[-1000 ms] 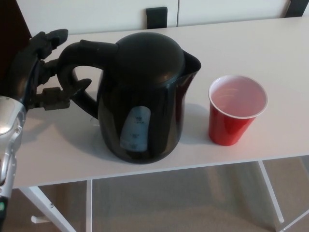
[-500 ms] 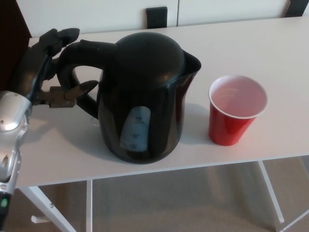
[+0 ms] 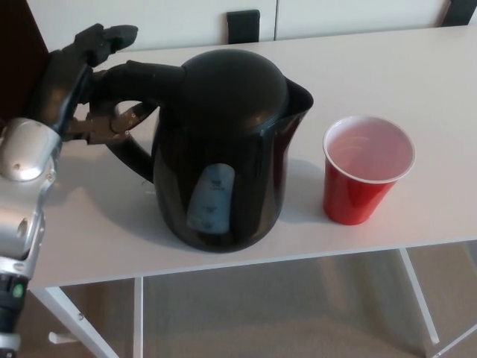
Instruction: The robot walk towards a table in front and uses its left hand to pick up the pot from the base and pour water to the cup on the right hand side
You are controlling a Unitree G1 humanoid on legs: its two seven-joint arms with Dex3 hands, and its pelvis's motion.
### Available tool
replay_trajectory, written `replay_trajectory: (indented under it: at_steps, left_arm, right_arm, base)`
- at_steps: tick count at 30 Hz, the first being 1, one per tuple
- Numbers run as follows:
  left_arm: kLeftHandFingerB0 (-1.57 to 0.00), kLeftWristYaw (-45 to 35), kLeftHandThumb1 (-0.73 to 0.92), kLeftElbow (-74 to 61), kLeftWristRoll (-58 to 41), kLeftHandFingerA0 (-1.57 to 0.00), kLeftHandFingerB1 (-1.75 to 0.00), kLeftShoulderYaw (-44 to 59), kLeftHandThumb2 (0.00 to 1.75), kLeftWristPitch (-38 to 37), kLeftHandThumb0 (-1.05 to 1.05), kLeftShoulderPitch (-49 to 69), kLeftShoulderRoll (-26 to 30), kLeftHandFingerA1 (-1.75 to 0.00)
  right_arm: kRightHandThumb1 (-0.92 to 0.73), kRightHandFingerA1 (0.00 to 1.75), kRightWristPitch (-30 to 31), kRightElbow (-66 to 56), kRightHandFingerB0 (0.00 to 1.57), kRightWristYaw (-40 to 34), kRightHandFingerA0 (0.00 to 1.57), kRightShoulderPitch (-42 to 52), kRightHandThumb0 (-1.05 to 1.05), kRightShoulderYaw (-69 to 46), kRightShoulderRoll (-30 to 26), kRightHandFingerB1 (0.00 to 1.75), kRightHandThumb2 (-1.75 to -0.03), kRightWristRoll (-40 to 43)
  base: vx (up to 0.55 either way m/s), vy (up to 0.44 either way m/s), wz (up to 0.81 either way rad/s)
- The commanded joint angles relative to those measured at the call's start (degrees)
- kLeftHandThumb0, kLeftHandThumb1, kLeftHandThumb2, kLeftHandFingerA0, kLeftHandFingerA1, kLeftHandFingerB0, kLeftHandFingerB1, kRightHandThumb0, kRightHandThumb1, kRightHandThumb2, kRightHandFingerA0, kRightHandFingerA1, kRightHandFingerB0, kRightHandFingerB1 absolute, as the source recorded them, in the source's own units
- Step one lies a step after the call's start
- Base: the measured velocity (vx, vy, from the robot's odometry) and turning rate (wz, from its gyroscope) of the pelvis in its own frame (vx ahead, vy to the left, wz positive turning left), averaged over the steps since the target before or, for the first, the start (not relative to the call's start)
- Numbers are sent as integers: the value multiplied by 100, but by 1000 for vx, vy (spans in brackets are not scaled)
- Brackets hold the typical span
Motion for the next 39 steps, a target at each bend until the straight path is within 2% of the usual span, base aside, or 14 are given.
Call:
replay_trajectory:
  at_steps: [1,2,4,8,9,12,13,14,19,20,23,27,31,39]
  left_arm:
    - [-30,143,53,265,204,-43,-31,-28,57,-259,-41,-210,-56,-38]
    - [-33,155,59,601,276,-65,-32,-99,59,-203,-33,-458,-84,-43]
    - [-32,-88,73,1004,470,-74,-32,-363,63,-81,-23,-762,24,-47]
    - [-32,-171,73,1257,514,-74,-32,-504,63,-110,-23,-916,92,-47]
    - [-69,-633,84,1628,654,-113,-42,-854,63,93,-12,-1247,143,-57]
    - [-69,-823,84,1887,672,-113,-42,-1056,63,142,-12,-1446,186,-57]
    - [-90,-467,80,2100,632,-109,-80,-1027,69,-13,5,-1402,-87,-115]
    - [-83,-372,75,2184,552,-101,-99,-977,78,-137,6,-1387,-212,-129]
    - [-83,-348,75,2323,558,-101,-99,-918,78,-266,6,-1420,-285,-129]
    - [-69,-298,81,2275,562,-90,-115,-929,64,-289,-8,-1389,-352,-154]
    - [-63,-209,85,2202,506,-84,-130,-865,65,-313,-7,-1323,-508,-167]
    - [-63,-214,85,2127,409,-84,-128,-717,65,-398,-9,-1230,-545,-165]
    - [-73,-51,79,1758,169,-98,-106,-289,73,-154,-6,-1152,-683,-142]
    - [-72,299,81,1117,53,-100,-112,291,72,82,-13,-1193,-999,-140]
  right_arm:
    - [-52,53,174,-160,54,-95,69,70,-26,-6,-30,46,-55,43]
    - [-52,54,107,-84,54,-19,69,29,-28,-41,-54,46,-55,84]
    - [-52,53,188,18,52,75,66,-35,-24,-103,-67,45,-55,166]
    - [-52,53,232,67,52,112,66,-66,-24,-141,-67,45,-55,182]
    - [-51,55,304,88,53,163,66,-115,-24,-159,-61,47,-54,216]
    - [-51,55,340,103,53,191,66,-141,-24,-170,-60,47,-54,231]
    - [-51,57,291,159,52,155,68,-218,-26,-128,-52,48,-54,177]
    - [-52,59,310,159,53,195,70,-252,-26,-169,-41,49,-54,237]
    - [-52,59,312,184,53,221,70,-277,-26,-193,-40,49,-54,266]
    - [-52,57,327,149,53,228,68,-267,-27,-179,-60,48,-55,250]
    - [-53,56,394,87,54,198,68,-265,-27,-142,-92,48,-55,204]
    - [-53,56,374,45,53,167,66,-221,-28,-101,-103,48,-55,158]
    - [-55,57,362,93,53,194,69,-197,-26,-138,-79,49,-56,211]
    - [-54,58,378,90,53,196,69,-94,-27,-81,-88,49,-55,166]
  base:
    - [0,0,0]
    - [0,0,0]
    - [0,0,0]
    - [0,0,0]
    - [0,0,0]
    - [0,0,0]
    - [0,0,0]
    - [0,0,0]
    - [0,0,0]
    - [0,0,0]
    - [0,0,0]
    - [0,0,0]
    - [0,0,0]
    - [0,0,0]
